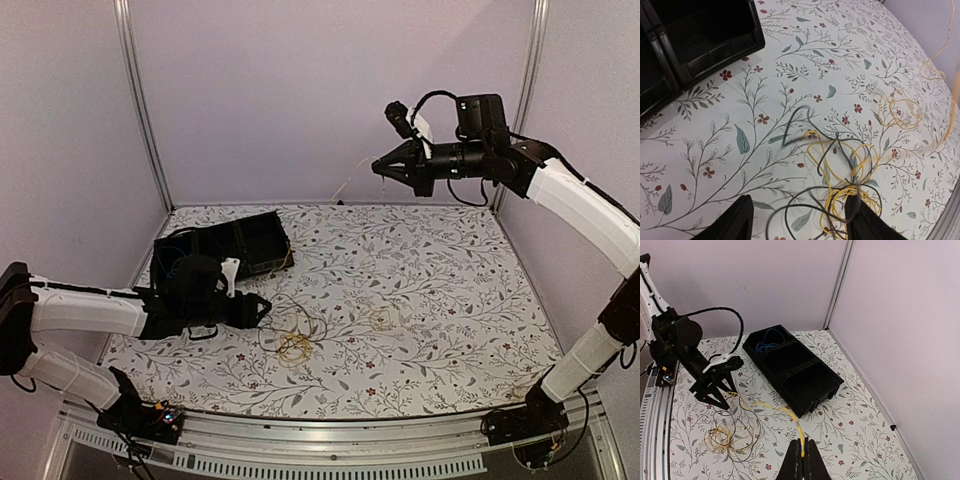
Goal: Untangle the cables
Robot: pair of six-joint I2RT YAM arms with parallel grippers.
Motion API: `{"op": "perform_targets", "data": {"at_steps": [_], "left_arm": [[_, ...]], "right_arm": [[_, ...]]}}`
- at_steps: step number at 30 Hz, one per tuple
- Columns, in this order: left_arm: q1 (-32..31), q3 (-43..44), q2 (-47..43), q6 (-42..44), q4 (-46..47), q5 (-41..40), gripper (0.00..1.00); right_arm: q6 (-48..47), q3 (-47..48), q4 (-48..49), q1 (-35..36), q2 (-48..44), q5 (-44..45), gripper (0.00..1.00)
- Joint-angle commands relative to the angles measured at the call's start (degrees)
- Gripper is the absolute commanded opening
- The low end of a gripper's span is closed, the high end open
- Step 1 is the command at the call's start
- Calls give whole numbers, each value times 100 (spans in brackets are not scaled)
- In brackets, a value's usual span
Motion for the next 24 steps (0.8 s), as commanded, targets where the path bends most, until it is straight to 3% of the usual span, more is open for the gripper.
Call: {"op": "perform_targets", "data": {"at_steps": [1,12,18,24], "left_arm": [[66,-345,-457,194,-104,-227,76],[56,-621,-2011,840,279,-188,75],[-61,-524,-1988,1161,904,76,75],[-386,161,-1622,1685,1071,92,75]], "right_arm": [[180,159,186,-256,-213,90,0],[176,-472,397,-255,-182,5,0],[140,-235,172,-230,-192,-258,0],[-268,784,-732,271,-252,-534,0]]}}
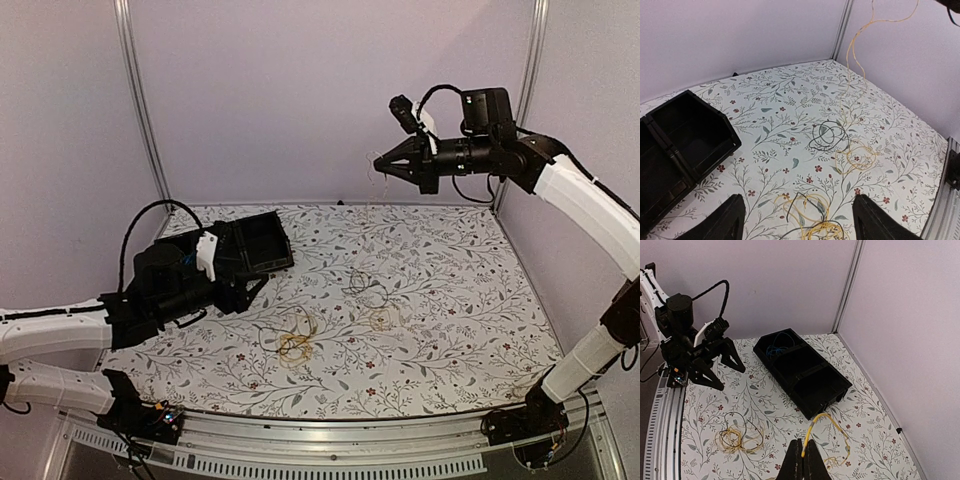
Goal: Untangle the cables
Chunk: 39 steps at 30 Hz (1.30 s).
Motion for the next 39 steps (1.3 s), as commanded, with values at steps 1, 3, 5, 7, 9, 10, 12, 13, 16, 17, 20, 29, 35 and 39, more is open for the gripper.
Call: {"op": "perform_targets", "data": {"at_steps": [1,3,5,7,9,10,12,13,16,17,20,29,35,39], "left_arm": [[-286,723,302,591,408,156,75],[-438,1043,482,776,454,201,75],[-604,1328,681,945,547,202,76],[-688,1602,987,1023,632,202,76],[-731,1821,1400,1080,846,202,76],[-751,1873,1617,1092,1029,321,76],[-776,1933,2180,1050,1668,434,77],[-789,1993,2492,998,1937,486,77],[-819,2286,3584,706,2587,528,73],[-826,2391,3956,523,2733,440,70],[-823,2676,4938,-194,2986,184,58],[-788,2946,6426,-1327,3296,387,46],[-790,2496,6175,-1217,3841,486,25],[-806,2055,5987,-1233,4438,474,22]], "right_arm": [[-381,957,-687,524,-128,-353,0],[-411,1234,-853,656,-67,-411,0],[-382,1408,-925,741,-16,-471,0],[-345,1563,-963,808,61,-496,0],[-313,1730,-982,844,140,-537,0],[-299,1811,-993,854,166,-563,0],[-266,1963,-1009,875,241,-592,0],[-247,2034,-1017,889,269,-610,0],[-216,2232,-1037,920,327,-620,0],[-207,2302,-1051,928,336,-632,0],[-185,2568,-1081,930,343,-626,0],[-410,3495,-1189,789,235,-132,0],[-438,3233,-1196,736,193,-126,0],[-421,3012,-1140,728,160,-39,0]]}}
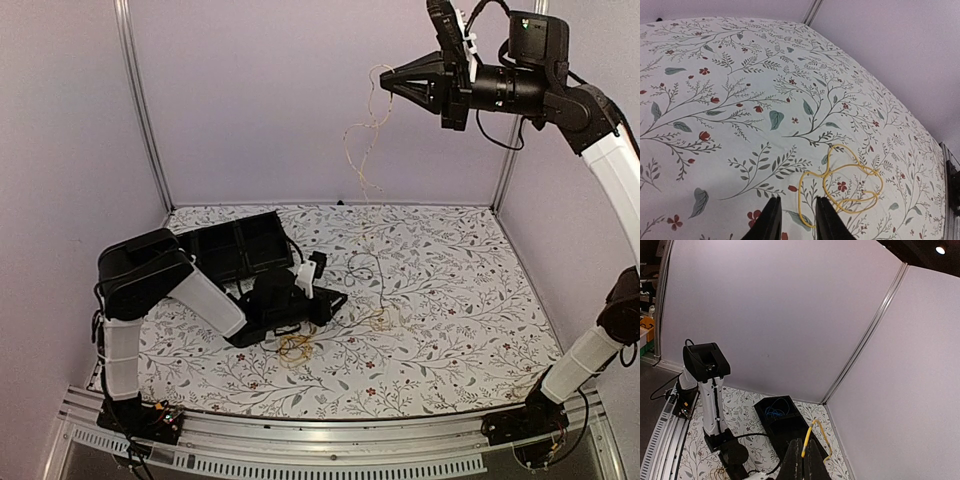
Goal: Untangle the cables
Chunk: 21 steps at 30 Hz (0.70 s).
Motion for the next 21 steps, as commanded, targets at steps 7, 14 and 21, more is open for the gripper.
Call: {"op": "perform_targets", "data": {"at_steps": [7,14,21], "left_arm": [[-230,-1407,-1296,98,925,-738,54],[-414,-2028,-2499,738,683,-1135,59],[-671,-1863,-2933,2140,26,-1628,69]], "right_arm": [[-54,-632,40,-31,-140,168,0],[-62,-703,-22,-26,-160,97,0],[-56,-721,11,-33,-84,61,0]]}}
